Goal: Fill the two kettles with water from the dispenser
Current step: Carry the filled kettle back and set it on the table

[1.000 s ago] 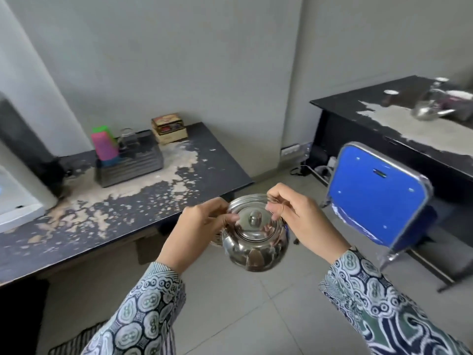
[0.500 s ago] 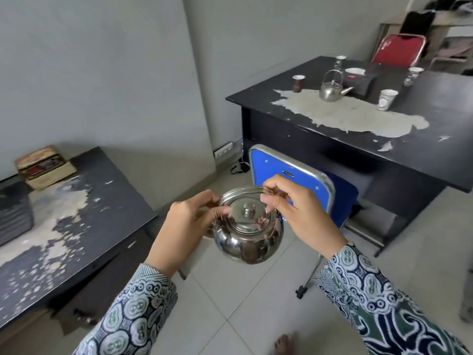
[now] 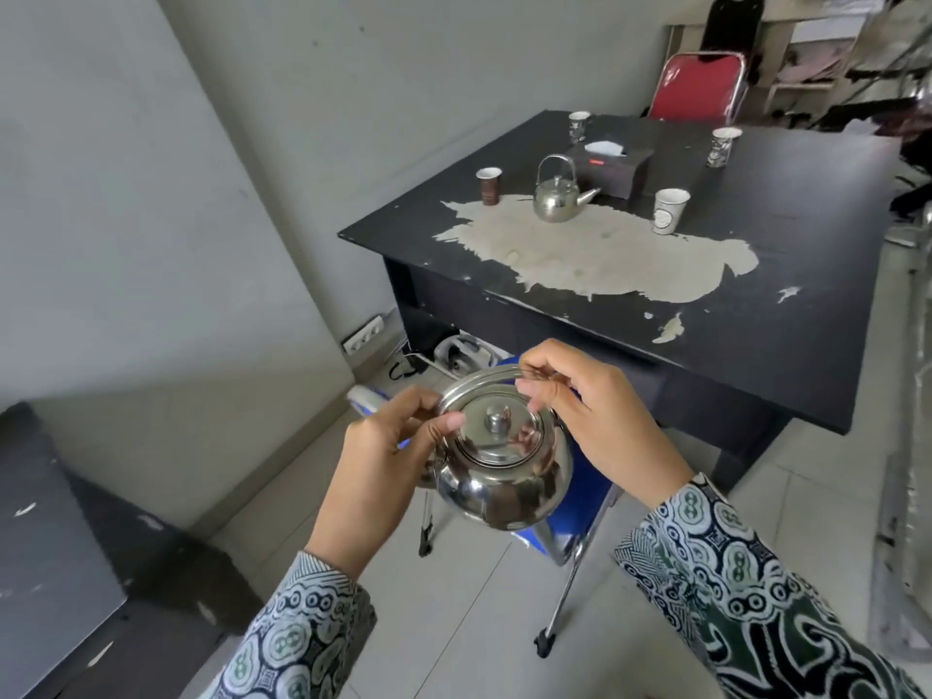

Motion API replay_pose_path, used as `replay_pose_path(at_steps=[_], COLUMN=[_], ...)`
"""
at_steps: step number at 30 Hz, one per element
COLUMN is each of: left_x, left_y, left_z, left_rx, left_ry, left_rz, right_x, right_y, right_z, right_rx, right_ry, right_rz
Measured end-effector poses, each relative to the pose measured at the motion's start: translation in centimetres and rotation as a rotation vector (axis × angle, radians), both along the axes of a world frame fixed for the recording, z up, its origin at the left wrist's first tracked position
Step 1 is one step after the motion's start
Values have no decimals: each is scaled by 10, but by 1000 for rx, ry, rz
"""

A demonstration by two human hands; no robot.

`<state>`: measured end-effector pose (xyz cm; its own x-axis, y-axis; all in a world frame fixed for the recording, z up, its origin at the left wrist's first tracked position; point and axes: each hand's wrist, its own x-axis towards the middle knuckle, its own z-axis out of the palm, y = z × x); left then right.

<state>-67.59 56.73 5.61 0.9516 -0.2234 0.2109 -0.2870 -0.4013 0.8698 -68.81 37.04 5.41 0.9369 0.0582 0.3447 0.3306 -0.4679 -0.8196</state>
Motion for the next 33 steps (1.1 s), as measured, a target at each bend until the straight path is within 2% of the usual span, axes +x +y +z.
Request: replay_pose_path(at_steps=[4, 9, 15, 21, 28, 31, 33], left_x=[32, 62, 93, 125, 173, 185, 190], left_y=[-73, -179, -314, -394, -492, -533, -561], left_z=[-5, -22, -45, -68, -82, -87, -90], left_rx=[7, -53, -149, -125, -29, -38, -82], left_ry=[-2, 24, 206, 336, 314, 343, 384], left_rz=[-27, 44, 48, 13, -19, 1, 54], right_x=[31, 69, 101, 135, 200, 223, 235], right_y=[-73, -174, -309, -389, -487, -520, -537], right_z=[-5, -10, -20, -42, -68, -76, -81], right_rx=[-30, -116, -297, -412, -411, -319, -224], right_ry=[-6, 0, 53, 104, 110, 138, 136], right_rz=[5, 49, -15, -46, -29, -43, -128])
